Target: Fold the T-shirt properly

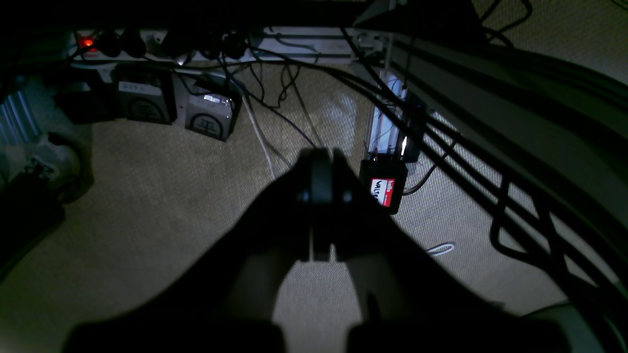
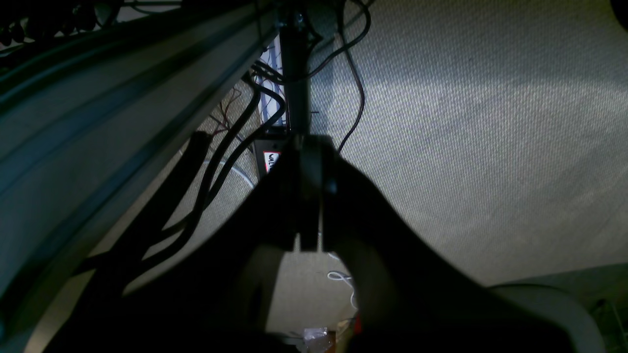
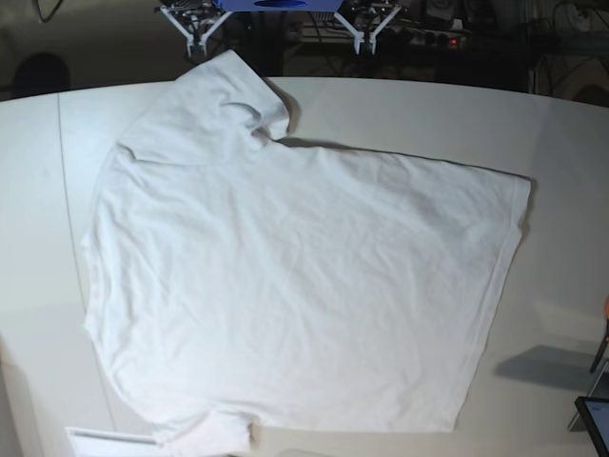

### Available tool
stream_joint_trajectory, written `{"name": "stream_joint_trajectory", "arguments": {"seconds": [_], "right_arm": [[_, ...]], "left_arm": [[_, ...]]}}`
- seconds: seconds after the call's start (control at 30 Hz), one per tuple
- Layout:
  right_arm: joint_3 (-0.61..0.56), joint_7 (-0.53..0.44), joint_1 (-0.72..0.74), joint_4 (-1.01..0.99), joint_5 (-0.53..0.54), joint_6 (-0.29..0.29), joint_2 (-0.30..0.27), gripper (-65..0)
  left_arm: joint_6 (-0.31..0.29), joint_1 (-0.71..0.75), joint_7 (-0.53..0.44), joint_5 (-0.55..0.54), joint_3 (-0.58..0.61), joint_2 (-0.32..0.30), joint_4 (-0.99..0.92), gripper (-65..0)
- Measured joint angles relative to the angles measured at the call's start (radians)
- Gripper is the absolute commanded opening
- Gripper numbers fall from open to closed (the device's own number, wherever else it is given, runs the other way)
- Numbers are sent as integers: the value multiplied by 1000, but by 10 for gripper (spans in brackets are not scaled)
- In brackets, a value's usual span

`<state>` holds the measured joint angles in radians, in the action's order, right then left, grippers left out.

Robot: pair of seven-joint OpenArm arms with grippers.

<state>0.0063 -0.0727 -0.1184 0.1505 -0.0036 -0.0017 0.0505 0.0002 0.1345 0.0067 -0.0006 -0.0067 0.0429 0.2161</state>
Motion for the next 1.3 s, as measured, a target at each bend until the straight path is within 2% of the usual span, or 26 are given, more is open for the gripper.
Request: {"name": "stream_joint_trajectory", "arguments": {"seconds": [0.07,0.37,0.57,1.03,1.17,1.3], "right_arm": [[0,0,0,0,0,0,0,-592],[0,-3,-1,0,0,0,0,-592],[-4,-110,-6,0,0,0,0,-592],[-4,-120,-26,9,0,0,-1,-592],[-4,-121,-125,166,-1,0,-1,-592],[-4,-111,-254,359,0,0,-1,-592]], "left_arm": [[0,0,0,0,0,2,0,-642],[0,25,-2,0,8,2,35,-637],[0,68,-4,0,8,-2,129,-640],[0,84,-6,5,10,-10,149,-642],[-4,167,-124,4,14,-47,253,-642],[2,240,-196,5,13,-100,311,-650]]}}
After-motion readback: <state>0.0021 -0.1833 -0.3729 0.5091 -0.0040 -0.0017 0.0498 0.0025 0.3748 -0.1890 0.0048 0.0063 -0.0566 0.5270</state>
